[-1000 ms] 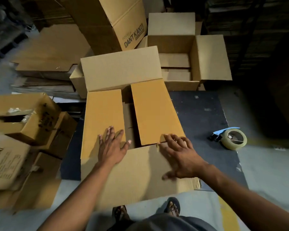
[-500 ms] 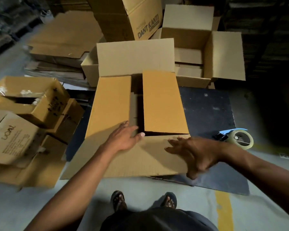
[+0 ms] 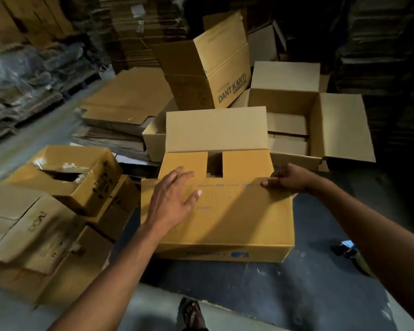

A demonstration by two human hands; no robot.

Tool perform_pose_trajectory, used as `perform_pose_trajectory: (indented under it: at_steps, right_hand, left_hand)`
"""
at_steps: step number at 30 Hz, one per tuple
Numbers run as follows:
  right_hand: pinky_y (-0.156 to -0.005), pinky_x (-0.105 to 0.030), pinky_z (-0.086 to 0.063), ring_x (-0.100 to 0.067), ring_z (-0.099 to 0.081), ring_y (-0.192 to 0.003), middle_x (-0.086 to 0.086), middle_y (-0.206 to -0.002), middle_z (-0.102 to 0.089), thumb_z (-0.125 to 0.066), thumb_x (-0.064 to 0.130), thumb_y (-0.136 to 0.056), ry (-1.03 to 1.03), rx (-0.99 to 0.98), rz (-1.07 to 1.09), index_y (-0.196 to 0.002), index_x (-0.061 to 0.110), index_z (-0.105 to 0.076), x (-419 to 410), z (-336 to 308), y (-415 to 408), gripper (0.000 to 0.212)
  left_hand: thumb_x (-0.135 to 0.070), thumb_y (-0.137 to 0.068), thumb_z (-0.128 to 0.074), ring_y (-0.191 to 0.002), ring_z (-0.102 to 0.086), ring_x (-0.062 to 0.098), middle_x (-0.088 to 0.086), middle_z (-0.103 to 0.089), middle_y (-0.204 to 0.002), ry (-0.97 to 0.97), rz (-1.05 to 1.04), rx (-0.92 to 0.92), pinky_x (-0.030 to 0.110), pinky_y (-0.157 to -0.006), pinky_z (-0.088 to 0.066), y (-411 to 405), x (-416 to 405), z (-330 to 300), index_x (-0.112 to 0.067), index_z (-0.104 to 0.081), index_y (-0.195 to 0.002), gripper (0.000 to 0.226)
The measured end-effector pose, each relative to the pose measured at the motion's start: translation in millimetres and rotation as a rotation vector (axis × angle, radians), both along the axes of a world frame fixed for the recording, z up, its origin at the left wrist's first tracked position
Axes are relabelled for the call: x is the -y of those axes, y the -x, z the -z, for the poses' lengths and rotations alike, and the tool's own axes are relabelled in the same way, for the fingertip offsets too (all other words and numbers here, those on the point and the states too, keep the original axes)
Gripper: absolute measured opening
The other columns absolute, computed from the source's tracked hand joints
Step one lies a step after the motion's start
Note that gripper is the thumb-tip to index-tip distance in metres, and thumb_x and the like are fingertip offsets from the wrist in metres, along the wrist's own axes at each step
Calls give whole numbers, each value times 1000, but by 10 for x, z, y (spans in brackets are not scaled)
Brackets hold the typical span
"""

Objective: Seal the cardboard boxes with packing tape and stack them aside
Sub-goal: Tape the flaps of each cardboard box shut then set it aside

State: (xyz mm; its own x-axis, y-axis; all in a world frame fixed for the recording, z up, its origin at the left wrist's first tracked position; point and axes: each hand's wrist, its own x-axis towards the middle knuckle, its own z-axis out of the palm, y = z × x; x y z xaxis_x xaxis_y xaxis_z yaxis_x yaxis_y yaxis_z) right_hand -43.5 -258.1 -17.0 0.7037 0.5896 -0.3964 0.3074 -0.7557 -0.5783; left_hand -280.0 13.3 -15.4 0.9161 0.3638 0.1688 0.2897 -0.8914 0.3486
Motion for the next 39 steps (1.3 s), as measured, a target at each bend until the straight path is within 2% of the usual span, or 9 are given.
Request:
perform_pose_trajectory:
  at_steps: [5, 10, 16, 19, 22, 25, 29, 34, 39]
  right_hand:
    - [-79, -39, -60, -19, -65, -94, -1, -108, -66, -65, 81, -77, 181, 202, 206, -126, 23, -69, -176, 544, 20, 75]
    - [-107, -58, -41, -37, -33, -138, -12, -147, -35, -69, 72, -82, 390, 391, 200, -145, 35, -49, -440, 715, 134, 76]
    - [-119, -61, -27, -37, -12, -152, -10, -166, -15, -77, 57, -81, 496, 483, -57, -155, 39, -35, -1260, 530, 128, 86]
    - [-121, -56, -26, -33, -10, -155, -7, -169, -14, -73, 58, -86, 394, 457, -119, -157, 37, -31, -1835, 431, 39, 85]
    - [-122, -57, -24, -33, -5, -157, -7, -171, -7, -72, 53, -89, 261, 543, -127, -160, 32, -24, -2504, 222, -262, 89]
    - [-125, -58, -18, -33, 1, -159, -9, -173, 3, -73, 51, -89, 215, 612, -108, -163, 29, -14, -3119, 28, -627, 97]
    - [-122, -67, -6, -33, 8, -158, -7, -173, 3, -71, 61, -87, 251, 554, -130, -165, 26, 3, -3538, -63, -1089, 113]
    - [-112, -71, -30, -47, -30, -145, -12, -162, -35, -67, 63, -89, 340, 494, -90, -158, 28, -22, -3728, -97, -1235, 89]
    - [-115, -69, -25, -40, -20, -149, -12, -164, -24, -69, 55, -91, 227, 676, -121, -159, 27, -22, -3658, -93, -1156, 88]
  left_hand:
    - [-58, -98, -57, -160, -6, 19, 0, -6, -174, 27, 48, -273, 47, -128, -17, -159, -491, 700, -33, -32, -160, 72]
    - [-55, -100, -57, -160, 1, 24, 9, -2, -174, 63, 18, -269, 52, -128, -10, -465, -1062, 1057, -28, -26, -163, 75]
    - [-90, -56, -73, -158, 14, 34, 14, 23, -169, 326, -259, -307, 56, -125, -12, -607, -1755, 1202, -28, 16, -163, 152]
    - [-76, -48, -88, -157, -19, 33, 13, -10, -172, 764, -327, -259, 49, -118, -35, -578, -1798, 1398, -25, 6, -166, 159]
    - [-51, -55, -97, -115, -62, 9, -17, -61, -127, 988, -266, -85, 22, -82, -49, -575, -1789, 1520, -42, -42, -140, 102]
    - [-54, -48, -102, -108, -63, 1, -24, -65, -115, 1089, -214, 0, 27, -87, -52, -611, -1839, 1620, -54, -47, -120, 90]
    - [-59, -43, -101, -103, -64, -1, -18, -68, -114, 1070, -245, -33, 22, -82, -51, -580, -1833, 1583, -44, -44, -132, 107]
    - [-80, -33, -91, -114, -62, 8, -14, -64, -130, 1002, -275, -99, 32, -92, -53, -563, -1860, 1542, -35, -38, -150, 137]
    - [-80, -35, -91, -111, -62, 4, -19, -65, -124, 999, -251, -102, 29, -90, -53, -576, -1865, 1545, -36, -41, -148, 132]
